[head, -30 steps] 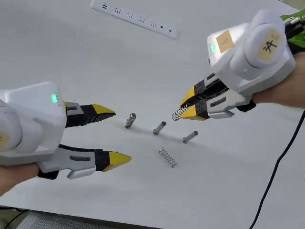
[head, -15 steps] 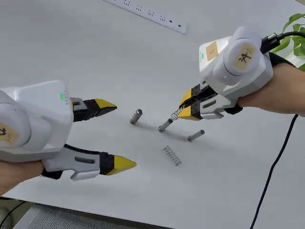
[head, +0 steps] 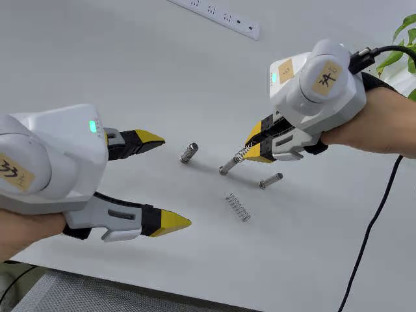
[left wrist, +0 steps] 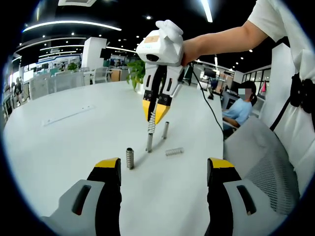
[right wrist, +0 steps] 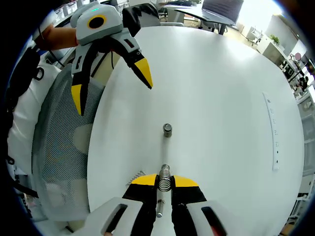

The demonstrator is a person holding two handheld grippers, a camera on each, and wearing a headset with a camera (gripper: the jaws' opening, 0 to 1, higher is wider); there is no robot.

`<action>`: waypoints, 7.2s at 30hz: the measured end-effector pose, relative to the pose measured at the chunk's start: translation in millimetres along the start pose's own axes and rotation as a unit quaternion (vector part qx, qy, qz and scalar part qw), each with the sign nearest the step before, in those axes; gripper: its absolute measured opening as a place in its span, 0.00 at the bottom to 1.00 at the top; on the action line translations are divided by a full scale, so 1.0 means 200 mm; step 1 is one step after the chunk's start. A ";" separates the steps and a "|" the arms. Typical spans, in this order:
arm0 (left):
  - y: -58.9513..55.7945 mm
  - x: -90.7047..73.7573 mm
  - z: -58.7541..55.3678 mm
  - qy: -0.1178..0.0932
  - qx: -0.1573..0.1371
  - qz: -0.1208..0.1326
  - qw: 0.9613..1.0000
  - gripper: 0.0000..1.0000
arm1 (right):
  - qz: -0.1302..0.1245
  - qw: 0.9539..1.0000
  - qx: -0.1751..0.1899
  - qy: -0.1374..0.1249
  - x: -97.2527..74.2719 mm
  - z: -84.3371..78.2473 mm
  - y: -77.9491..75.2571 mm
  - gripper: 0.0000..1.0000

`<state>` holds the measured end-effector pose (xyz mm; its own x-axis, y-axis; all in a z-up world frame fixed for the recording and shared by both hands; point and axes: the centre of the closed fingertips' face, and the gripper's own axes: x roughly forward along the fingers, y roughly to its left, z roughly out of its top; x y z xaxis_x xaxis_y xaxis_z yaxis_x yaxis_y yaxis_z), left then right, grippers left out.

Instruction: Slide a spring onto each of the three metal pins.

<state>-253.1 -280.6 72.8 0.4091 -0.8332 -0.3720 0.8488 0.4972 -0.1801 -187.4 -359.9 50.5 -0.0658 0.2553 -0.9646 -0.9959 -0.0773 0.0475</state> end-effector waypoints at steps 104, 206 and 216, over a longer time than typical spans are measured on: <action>0.01 0.01 -0.02 -0.001 -0.011 0.005 1.000 0.94 | 0.004 1.000 0.010 -0.011 0.23 -0.03 -0.01 0.19; -0.19 0.69 -0.37 0.365 0.230 -0.070 0.900 0.08 | -0.174 0.854 0.349 -0.346 -0.29 -0.84 0.68 0.70; -0.18 0.68 -0.36 0.360 0.218 -0.068 0.905 0.07 | -0.167 0.857 0.343 -0.347 -0.29 -0.83 0.69 0.78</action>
<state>-252.3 -394.2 -37.6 0.0998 -0.4273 -0.8986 0.9904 0.1292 0.0485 -311.0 -545.8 68.8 0.4457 0.6826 -0.5792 -0.7525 0.6361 0.1706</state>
